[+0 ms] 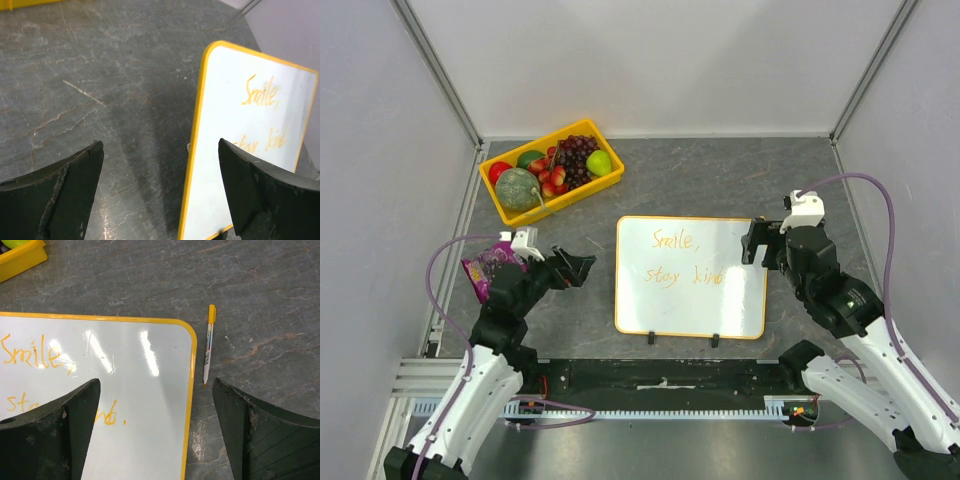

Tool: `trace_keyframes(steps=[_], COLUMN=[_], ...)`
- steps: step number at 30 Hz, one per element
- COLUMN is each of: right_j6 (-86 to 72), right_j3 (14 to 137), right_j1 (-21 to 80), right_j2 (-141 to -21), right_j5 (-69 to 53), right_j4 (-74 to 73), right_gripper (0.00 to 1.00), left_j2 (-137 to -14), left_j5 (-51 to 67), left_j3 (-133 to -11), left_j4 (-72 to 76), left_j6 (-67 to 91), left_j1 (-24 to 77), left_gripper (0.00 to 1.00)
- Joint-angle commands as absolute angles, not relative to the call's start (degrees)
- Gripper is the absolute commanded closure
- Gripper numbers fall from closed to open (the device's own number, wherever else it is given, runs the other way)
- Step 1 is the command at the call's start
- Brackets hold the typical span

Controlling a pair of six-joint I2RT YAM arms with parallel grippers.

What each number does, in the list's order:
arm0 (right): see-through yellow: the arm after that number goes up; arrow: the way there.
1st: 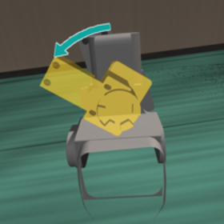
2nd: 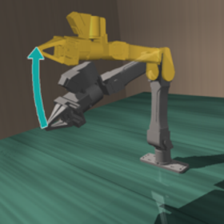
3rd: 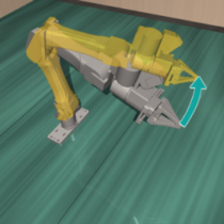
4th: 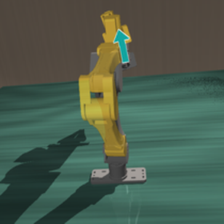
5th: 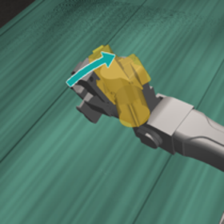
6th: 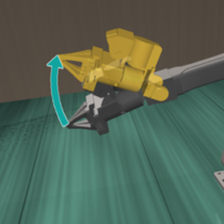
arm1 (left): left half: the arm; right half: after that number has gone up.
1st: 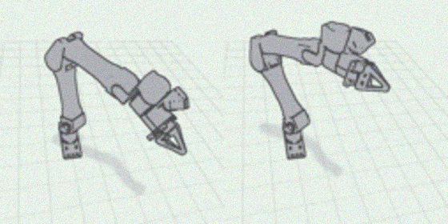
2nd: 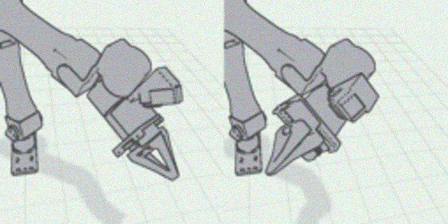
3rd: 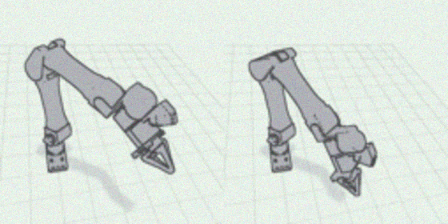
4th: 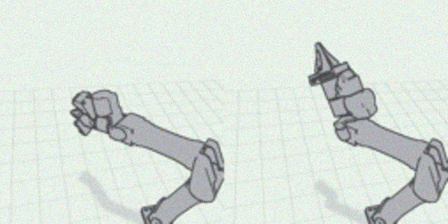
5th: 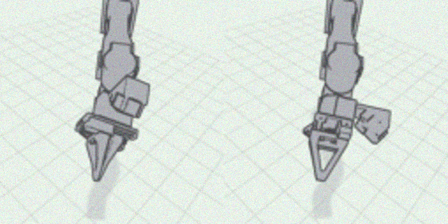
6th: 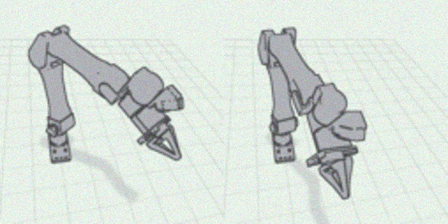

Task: Write a sentence on the whiteboard
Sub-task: Reset both arms

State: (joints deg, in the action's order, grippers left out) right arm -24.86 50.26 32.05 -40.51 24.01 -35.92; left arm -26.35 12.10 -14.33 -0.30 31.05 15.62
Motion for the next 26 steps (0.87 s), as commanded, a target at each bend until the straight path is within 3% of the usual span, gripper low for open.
trace_keyframes(steps=[1, 16, 26], right_j6=[-25.8, -26.3, -19.8], right_j3=[49.7, 46.9, 42.7], right_j1=[32.3, 32.3, 32.3], right_j2=[-38.7, -39.2, -39.0], right_j5=[26.3, 27.4, 30.8], right_j4=[-36.6, -35.6, -25.7], right_gripper=[0.02, 0.02, 0.02], left_j2=[-26.3, -32.3, -34.0], left_j5=[12.3, 13.7, 5.0], left_j3=[-20.6, -34.1, -37.1], left_j4=[-4.9, -11.0, -10.6], left_j6=[30.9, 28.2, 24.5], left_j1=[15.7, 15.6, 15.7], left_gripper=[0.0, 0.01, 0.0])
